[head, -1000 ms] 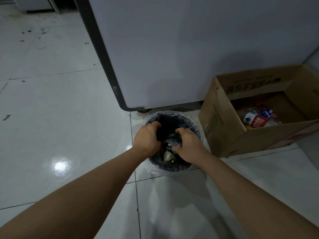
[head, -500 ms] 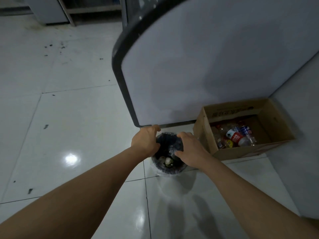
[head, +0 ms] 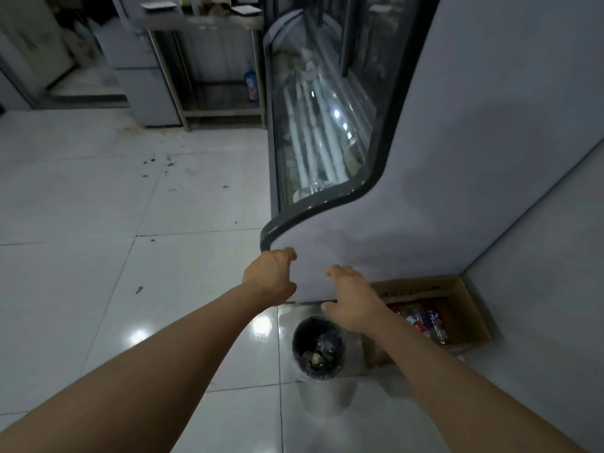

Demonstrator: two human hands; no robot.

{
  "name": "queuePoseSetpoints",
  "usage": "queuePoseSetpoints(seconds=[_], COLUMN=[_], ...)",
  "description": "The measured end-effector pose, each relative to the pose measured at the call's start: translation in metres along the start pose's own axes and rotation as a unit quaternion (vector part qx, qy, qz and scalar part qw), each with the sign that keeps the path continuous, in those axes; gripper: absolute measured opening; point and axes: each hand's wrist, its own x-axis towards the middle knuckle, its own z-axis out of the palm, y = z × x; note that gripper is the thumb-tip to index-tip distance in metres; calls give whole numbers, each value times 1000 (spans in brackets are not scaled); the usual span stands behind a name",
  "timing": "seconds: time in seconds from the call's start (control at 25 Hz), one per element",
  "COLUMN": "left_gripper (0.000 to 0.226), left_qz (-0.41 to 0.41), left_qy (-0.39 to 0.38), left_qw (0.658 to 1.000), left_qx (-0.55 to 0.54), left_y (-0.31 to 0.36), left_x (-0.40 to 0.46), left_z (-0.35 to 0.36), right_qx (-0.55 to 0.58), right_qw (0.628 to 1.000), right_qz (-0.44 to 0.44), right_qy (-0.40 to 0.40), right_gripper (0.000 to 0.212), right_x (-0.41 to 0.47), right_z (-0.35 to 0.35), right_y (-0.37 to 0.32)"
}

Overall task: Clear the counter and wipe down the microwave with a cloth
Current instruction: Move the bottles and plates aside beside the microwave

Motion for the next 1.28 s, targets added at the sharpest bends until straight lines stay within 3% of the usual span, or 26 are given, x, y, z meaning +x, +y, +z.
queuePoseSetpoints(seconds=[0.32, 0.68, 0.96, 1.28], left_gripper=[48, 57, 58, 59], left_qz=[-9, -56, -101, -104], left_qy=[52, 118, 161, 182], left_qw=[998, 991, 981, 977], left_qx=[16, 32, 31, 47], left_y=[24, 12, -35, -143], left_x=[-43, -105, -142, -136], left_z=[-114, -205, -268, -327], right_qx=[-19, -64, -110, -155], right_qw=[999, 990, 977, 968], right_qz=[-24, -116, -181, -189], right_qy=[11, 42, 39, 53], right_gripper=[64, 67, 74, 74], right_x=[-38, -55, -41, 9], right_z=[-84, -141, -157, -148], right_y=[-76, -154, -231, -341])
